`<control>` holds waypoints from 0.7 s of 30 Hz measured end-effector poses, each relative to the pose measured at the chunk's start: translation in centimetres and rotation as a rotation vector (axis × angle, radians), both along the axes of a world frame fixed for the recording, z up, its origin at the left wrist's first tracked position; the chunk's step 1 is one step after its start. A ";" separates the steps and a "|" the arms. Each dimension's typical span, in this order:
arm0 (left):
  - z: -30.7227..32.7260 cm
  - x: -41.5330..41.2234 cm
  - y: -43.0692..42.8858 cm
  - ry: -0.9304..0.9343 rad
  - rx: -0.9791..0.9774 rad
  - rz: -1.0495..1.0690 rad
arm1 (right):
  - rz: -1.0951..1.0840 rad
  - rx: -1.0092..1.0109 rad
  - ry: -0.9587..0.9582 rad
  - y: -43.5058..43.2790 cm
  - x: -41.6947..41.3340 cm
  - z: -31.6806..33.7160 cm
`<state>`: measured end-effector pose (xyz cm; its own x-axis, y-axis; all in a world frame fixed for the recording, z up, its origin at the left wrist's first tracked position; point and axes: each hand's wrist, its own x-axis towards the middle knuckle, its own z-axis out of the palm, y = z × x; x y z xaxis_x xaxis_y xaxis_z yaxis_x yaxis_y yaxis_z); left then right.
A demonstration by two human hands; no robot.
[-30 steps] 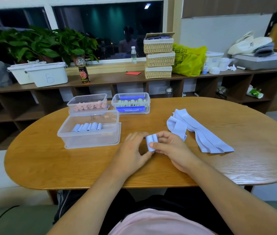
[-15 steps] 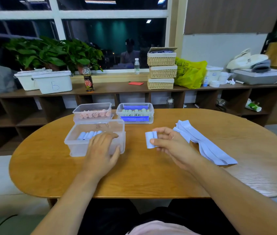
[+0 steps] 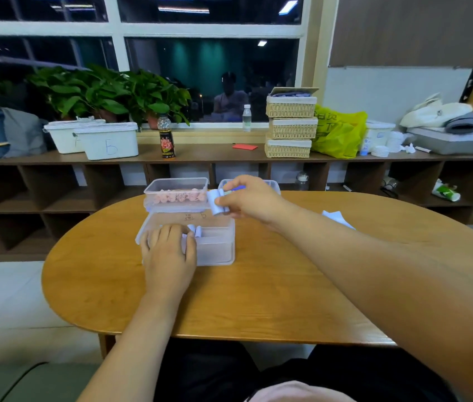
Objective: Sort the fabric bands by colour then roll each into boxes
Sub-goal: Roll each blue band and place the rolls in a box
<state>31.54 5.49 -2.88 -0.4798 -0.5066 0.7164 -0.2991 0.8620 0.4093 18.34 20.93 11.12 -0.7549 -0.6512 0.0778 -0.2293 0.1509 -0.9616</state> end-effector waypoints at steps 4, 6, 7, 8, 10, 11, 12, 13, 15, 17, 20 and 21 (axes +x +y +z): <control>-0.6 0.0 -0.2 -0.007 0.115 0.072 | -0.009 0.180 0.113 -4.5 -0.3 0.5; -0.7 0.0 -0.2 -0.007 0.132 0.086 | -0.027 0.367 0.229 -6.7 -0.6 0.2; -0.6 -0.1 -0.1 -0.006 0.134 0.092 | -0.048 0.453 0.282 -7.7 -0.8 -0.1; -0.6 0.0 -0.2 -0.005 0.136 0.098 | -0.064 0.510 0.317 -8.6 -0.8 -0.4; -0.5 0.0 -0.3 -0.003 0.137 0.103 | -0.085 0.612 0.400 -10.1 -0.7 -1.0; -0.5 0.1 -0.3 -0.002 0.138 0.108 | -0.095 0.659 0.445 -10.6 -0.6 -1.3; -0.4 0.0 -0.4 -0.003 0.140 0.112 | -0.103 0.711 0.496 -10.9 -0.5 -1.5; -0.5 0.0 -0.4 -0.008 0.145 0.112 | -0.111 0.763 0.544 -11.1 -0.6 -1.8; -0.5 0.0 -0.4 -0.028 0.143 0.116 | -0.132 0.831 0.631 -11.6 -1.1 -2.8; -0.5 0.0 -0.4 -0.050 0.131 0.127 | -0.143 0.869 0.700 -12.0 -1.6 -3.9; -0.4 0.1 -0.3 -0.055 0.131 0.129 | -0.140 0.894 0.753 -12.6 -2.3 -5.1; -0.3 0.1 -0.3 -0.058 0.127 0.133 | -0.144 0.889 0.752 -12.8 -2.4 -5.4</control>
